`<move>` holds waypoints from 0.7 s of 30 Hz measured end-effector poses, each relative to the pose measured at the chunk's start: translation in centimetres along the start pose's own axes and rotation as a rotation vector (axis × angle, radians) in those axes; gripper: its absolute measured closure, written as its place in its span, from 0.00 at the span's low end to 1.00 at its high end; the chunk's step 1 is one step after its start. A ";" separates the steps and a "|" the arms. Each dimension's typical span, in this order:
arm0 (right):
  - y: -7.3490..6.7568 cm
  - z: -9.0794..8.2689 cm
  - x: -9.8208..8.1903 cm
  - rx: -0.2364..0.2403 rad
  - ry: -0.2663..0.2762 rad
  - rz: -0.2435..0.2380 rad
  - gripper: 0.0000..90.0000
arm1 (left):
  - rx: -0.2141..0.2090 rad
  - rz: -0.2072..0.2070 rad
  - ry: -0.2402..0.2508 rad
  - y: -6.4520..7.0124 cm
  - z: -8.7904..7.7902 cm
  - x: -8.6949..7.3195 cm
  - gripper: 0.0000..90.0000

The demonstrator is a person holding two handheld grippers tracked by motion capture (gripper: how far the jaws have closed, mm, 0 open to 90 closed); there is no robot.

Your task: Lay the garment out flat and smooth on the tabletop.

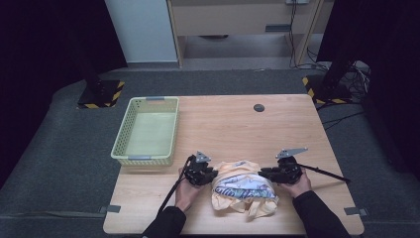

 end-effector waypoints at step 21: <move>-0.6 -1.7 1.0 -0.042 0.037 -0.032 0.96 | 0.007 0.008 0.071 0.4 -2.3 1.2 0.90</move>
Point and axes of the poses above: each handheld gripper's, and its own axes: z roughly forward along the jaws, x roughly out of its top, y roughly to its right, the point moved 5 cm from there along z, roughly forward along the jaws, and after that the axes turned 15 degrees about x, right-handed, at the moved point
